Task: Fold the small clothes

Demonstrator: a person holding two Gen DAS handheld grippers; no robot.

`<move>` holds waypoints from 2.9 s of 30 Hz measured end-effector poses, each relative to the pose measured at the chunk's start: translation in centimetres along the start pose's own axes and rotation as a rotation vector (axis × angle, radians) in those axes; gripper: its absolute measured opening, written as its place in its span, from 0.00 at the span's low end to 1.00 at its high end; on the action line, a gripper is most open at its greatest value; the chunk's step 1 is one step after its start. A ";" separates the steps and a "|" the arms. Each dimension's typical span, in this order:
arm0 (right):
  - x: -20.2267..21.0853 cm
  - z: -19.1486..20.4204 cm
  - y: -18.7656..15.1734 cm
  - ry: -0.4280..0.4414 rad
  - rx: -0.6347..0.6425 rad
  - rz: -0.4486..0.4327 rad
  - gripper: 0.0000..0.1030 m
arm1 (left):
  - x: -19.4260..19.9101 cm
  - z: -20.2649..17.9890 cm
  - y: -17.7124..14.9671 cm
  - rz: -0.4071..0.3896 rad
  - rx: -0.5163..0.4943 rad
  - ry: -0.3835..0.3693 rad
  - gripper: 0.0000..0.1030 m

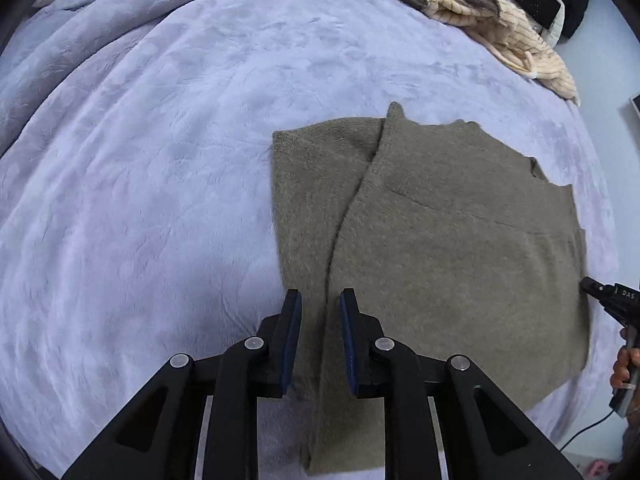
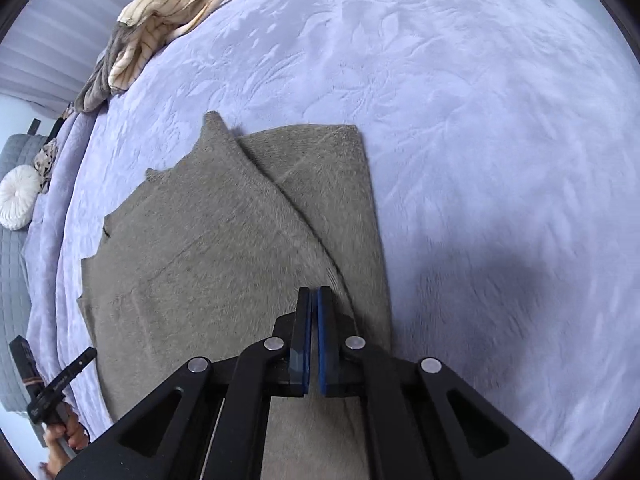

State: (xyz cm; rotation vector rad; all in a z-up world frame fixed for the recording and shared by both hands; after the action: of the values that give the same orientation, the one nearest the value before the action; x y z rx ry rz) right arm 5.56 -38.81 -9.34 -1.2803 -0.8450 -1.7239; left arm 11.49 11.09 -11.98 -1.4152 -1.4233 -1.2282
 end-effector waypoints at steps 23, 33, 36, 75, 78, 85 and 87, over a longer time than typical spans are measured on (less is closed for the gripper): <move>0.0 -3.9 -12.2 -0.092 -0.028 0.112 0.03 | -1.0 0.6 -11.6 0.127 0.007 -0.005 0.20; 3.1 -4.3 -14.3 -0.154 -0.093 0.078 0.07 | 0.9 0.1 -13.2 0.126 -0.034 0.003 0.20; 3.4 -3.6 -15.2 -0.136 -0.103 0.078 0.07 | 1.8 -0.1 -13.7 0.119 -0.052 0.000 0.20; -4.6 14.1 -21.5 0.250 0.075 0.310 0.73 | 3.3 3.6 -15.3 0.136 -0.003 0.027 0.99; -5.3 15.8 -21.9 0.284 0.099 0.326 0.80 | 4.0 3.9 -15.0 0.118 0.009 0.014 0.99; -7.5 18.6 -21.9 0.395 0.068 0.351 0.80 | 4.3 5.5 -14.1 0.126 0.078 -0.009 0.99; -8.2 19.4 -21.4 0.445 0.039 0.348 0.80 | 4.4 6.1 -13.9 0.126 0.096 -0.027 0.99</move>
State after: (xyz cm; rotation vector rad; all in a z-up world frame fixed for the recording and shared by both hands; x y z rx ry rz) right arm -4.13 -10.65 -13.14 -0.9009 -0.3686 -1.6094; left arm -1.99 19.23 -10.73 -1.4375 -1.3702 -1.0518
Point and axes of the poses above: each gripper's, at about its wrist camera, not at the fingertips, and x roughly against the way its jaws point, z to its left, y to its top, the point moved 2 cm from there along -x, roughly the way its jaws point, and after that the axes turned 7 degrees about z, right-handed, at the moved point
